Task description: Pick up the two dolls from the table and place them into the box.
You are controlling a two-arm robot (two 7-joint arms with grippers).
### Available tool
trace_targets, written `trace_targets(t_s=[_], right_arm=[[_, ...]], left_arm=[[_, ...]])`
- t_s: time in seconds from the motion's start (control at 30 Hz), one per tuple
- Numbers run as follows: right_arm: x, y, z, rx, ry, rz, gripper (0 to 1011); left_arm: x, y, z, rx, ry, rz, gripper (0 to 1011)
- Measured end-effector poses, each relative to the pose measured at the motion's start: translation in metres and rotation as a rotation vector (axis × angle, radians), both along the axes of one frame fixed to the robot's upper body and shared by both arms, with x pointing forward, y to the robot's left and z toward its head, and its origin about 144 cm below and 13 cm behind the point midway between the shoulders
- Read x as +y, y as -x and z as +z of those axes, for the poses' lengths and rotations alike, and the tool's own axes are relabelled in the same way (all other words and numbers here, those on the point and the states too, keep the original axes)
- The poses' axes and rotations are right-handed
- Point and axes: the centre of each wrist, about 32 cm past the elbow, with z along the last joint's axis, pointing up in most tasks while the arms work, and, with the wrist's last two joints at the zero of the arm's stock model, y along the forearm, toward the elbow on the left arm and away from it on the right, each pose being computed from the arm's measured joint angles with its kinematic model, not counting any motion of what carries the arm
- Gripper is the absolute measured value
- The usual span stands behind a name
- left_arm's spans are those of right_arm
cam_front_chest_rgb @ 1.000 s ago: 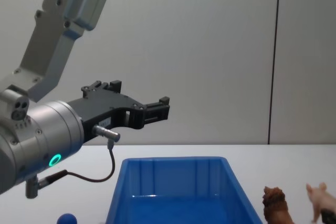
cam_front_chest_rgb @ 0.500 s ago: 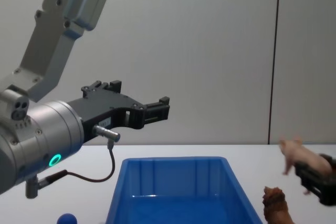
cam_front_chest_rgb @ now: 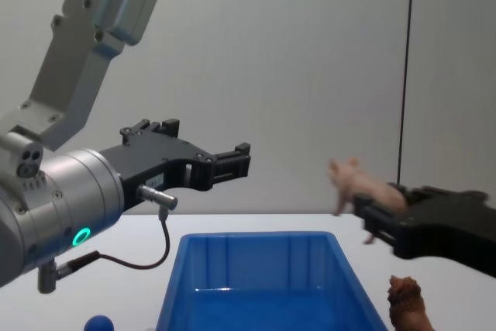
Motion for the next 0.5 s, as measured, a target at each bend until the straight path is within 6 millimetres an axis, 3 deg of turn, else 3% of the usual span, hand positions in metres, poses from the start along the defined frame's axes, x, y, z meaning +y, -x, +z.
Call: trace_targets(t_s=[0.23,0.5], right_arm=[[0.016,-0.014,0.001,0.017,-0.009,0.093,384],[0.03,-0.026,-0.002,0.053,0.002,0.149,627]], left_arm=[[0.0,0.0,0.0,0.0,0.0,0.0,1001],[0.0,0.0,0.0,0.0,0.0,0.0,1001]])
